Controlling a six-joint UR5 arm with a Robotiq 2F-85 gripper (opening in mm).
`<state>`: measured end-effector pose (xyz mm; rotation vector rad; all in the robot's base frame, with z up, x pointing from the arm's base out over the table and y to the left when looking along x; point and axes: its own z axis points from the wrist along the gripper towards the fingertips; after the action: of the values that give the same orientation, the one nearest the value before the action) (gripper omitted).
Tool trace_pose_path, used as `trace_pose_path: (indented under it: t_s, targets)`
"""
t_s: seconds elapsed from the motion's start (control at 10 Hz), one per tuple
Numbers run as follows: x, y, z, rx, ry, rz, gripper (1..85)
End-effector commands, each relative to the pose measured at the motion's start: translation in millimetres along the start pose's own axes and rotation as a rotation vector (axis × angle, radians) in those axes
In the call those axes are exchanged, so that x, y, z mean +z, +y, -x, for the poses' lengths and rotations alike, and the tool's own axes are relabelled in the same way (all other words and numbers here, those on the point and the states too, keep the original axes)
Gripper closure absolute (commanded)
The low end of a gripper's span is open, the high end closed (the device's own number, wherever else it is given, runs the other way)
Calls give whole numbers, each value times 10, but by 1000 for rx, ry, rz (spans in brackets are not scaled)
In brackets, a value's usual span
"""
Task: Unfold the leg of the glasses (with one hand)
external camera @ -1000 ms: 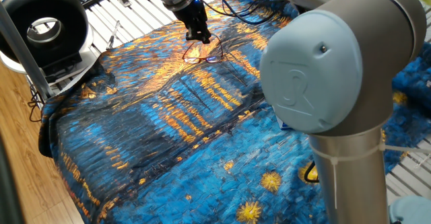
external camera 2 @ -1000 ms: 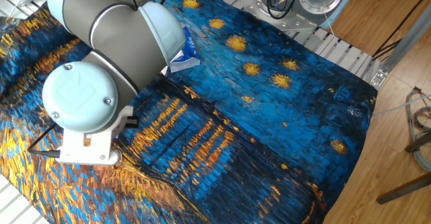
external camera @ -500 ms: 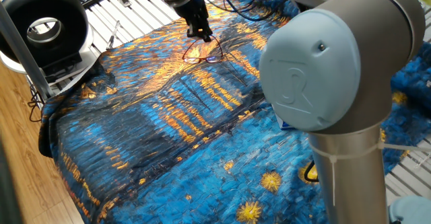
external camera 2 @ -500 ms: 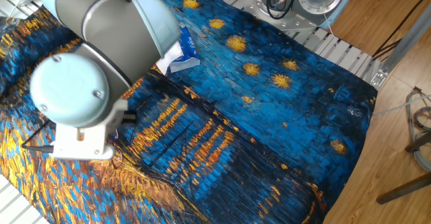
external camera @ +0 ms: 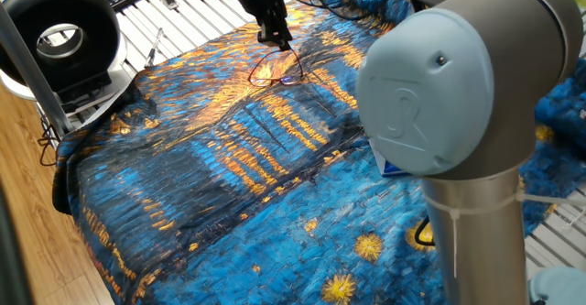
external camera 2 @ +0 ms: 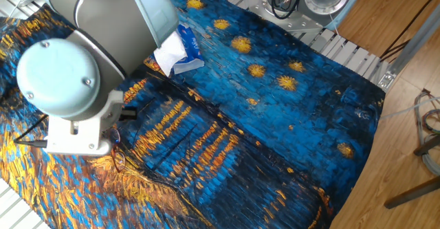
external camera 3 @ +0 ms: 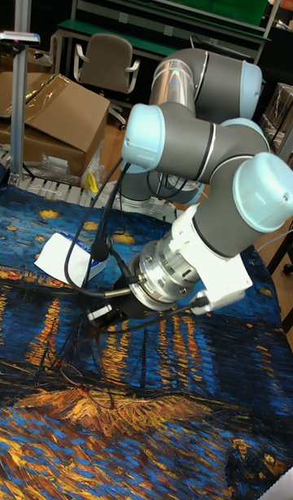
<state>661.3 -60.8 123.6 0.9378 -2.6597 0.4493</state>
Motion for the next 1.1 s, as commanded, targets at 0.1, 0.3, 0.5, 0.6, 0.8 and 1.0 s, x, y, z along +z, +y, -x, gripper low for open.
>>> trace_pose_path:
  t_s: [0.1, 0.3, 0.5, 0.6, 0.8, 1.0]
  targets:
    - [-96, -28, -114, 11, -2, -12, 623]
    - [-111, -60, -130, 7, -4, -20, 647]
    - [-122, -157, -56, 4, -24, -64, 770]
    - [-85, -129, 80, 17, -57, -55, 847]
    - [-51, -186, 257, 4, -98, -83, 847]
    - [-29, -213, 389, 1, -135, -94, 847]
